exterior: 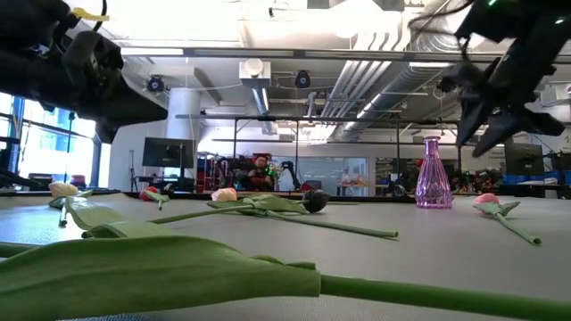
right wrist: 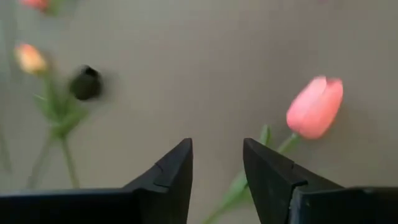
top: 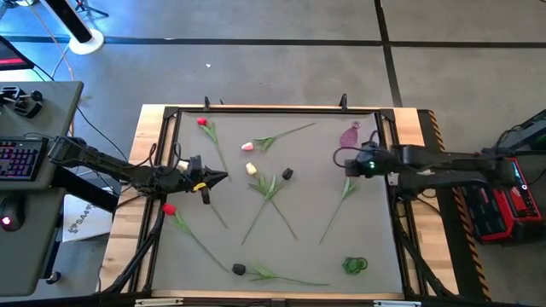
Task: Sort flowers into vase by color
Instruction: Put the right pink tulip into the violet vase
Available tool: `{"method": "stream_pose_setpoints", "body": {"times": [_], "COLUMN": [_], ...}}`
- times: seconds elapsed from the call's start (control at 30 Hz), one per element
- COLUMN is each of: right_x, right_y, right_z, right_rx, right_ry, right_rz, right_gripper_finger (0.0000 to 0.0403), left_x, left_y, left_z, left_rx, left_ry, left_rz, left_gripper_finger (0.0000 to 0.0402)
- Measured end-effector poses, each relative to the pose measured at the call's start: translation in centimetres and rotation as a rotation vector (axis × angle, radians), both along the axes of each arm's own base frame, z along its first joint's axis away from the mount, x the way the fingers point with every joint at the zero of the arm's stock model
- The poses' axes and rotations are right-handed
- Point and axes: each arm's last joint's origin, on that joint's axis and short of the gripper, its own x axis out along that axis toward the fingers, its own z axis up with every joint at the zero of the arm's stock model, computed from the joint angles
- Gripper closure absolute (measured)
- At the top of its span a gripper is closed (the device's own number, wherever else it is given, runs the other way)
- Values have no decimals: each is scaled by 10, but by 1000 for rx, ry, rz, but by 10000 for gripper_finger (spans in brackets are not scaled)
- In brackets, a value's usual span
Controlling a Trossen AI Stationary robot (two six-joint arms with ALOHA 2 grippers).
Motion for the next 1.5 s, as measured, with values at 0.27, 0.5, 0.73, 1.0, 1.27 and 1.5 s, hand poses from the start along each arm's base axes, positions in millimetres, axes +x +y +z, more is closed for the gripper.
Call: {"method": "stream_pose_setpoints", "body": {"times": [0.27,0.5,0.73,1.0,1.27,1.5], "right_x": [15,19,21,25,31,34], "right_y": [-14,-28,-34,-35,-29,-23], "right_z": [-34,-47,-57,-64,-57,-23], "right_rx": [221,186,211,222,142,-38], "right_ry": [254,320,382,398,321,39], "right_rz": [-38,-93,-125,-138,-103,-84], "right_gripper_finger": [274,274,283,362,395,399], "left_x": [0,-1,-1,-1,-1,-2], "left_y": [1,1,-6,-6,-5,-2], "left_z": [-1,-5,-9,-9,-9,-7], "left_rx": [60,34,1,21,45,59], "left_ry": [25,38,47,50,52,37], "left_rz": [45,42,8,30,76,146], "left_gripper_finger": [401,401,402,402,402,402]}}
